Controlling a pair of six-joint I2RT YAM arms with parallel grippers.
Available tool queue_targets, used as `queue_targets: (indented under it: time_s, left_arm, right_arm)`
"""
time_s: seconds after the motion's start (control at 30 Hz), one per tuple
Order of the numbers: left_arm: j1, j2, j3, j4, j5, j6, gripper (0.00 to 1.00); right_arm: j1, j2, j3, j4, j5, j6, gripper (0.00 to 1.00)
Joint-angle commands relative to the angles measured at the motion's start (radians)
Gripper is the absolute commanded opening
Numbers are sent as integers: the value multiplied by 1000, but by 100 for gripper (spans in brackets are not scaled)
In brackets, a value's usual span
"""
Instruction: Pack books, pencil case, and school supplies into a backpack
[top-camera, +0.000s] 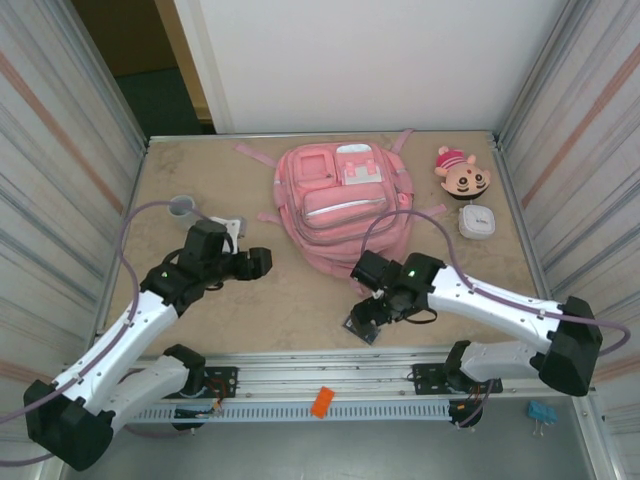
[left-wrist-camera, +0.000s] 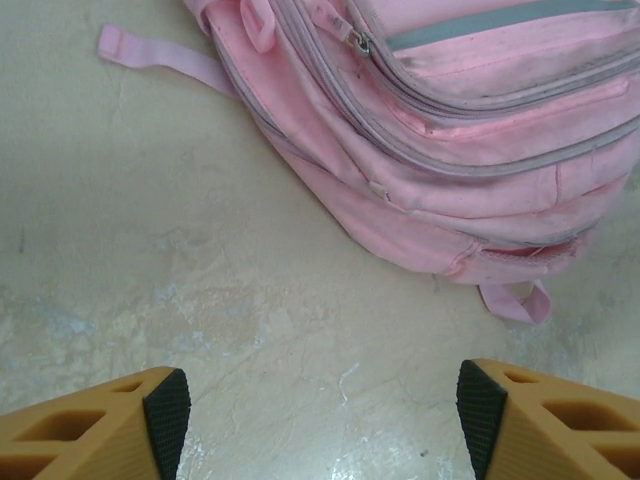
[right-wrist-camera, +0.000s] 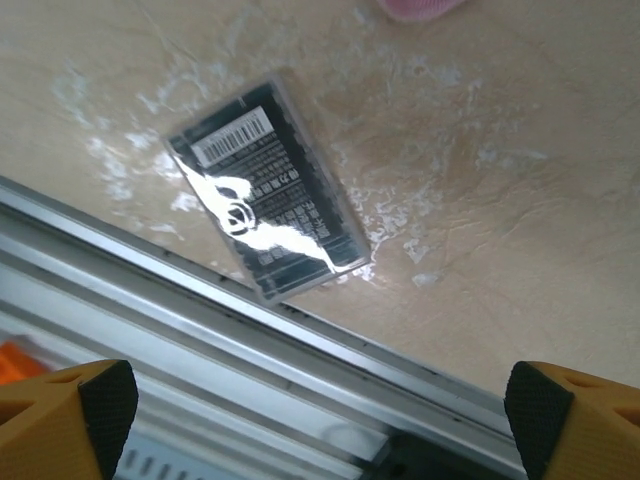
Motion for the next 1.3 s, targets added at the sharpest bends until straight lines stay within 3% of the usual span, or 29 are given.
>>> queue_targets:
  time_s: [0.0,0.37,0.5,0.6,0.8,1.03,1.27]
  left_arm:
    - [-6,-2,12,-12,18,-9,73]
    - [-13,-56,-5,-40,-16,-26,73]
    - [-13,-89,-12,-48,-36,-32,73]
    - [-13,-98,-17,-48,-37,-30,73]
    - [-13,-97,-19,-46,-36,-15,73]
    - [-14,-81,-5,-31,-27,27,73]
    - [-15,-45,38,-13,-28,117,73]
  right_arm:
    - [38,77,-22,98,53,-60,96]
    - [88,390,44,209,-14,-226,94]
    - [88,460,54,229,-36,-223,88]
    - [87,483,55,248,-50,-212,76]
    - [68,500,67,248,-70,-187,56]
    - [35,463,86,241,-81,-128,52]
    - [-60,307,67,303,-103,50,50]
